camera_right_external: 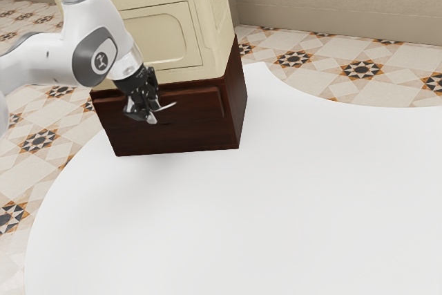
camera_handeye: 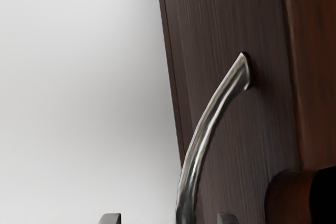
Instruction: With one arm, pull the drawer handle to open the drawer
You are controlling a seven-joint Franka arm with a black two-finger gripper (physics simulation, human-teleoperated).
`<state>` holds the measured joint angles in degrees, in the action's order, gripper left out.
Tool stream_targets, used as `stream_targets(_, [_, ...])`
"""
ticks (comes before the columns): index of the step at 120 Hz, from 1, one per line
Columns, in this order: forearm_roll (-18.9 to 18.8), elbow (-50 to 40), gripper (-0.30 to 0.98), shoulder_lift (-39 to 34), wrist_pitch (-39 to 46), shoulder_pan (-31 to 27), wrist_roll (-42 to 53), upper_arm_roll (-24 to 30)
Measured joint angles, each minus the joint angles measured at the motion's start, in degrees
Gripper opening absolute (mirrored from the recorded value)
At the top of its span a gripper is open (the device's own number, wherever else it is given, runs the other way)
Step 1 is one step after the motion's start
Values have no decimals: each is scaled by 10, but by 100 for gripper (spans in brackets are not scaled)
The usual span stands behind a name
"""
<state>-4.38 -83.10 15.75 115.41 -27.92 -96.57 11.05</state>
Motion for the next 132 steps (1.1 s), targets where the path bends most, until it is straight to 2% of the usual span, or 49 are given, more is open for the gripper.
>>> stream_targets(22, [2,-9,9,-3,1,-1,1,-6])
stream_targets(57, [3,-43,1,-23,10,0,1,-7])
stream_targets(103, [3,-98,-1,-63,41,1,2,-7])
stream_targets(132, [4,-121,6,-81,53,5,2,-7])
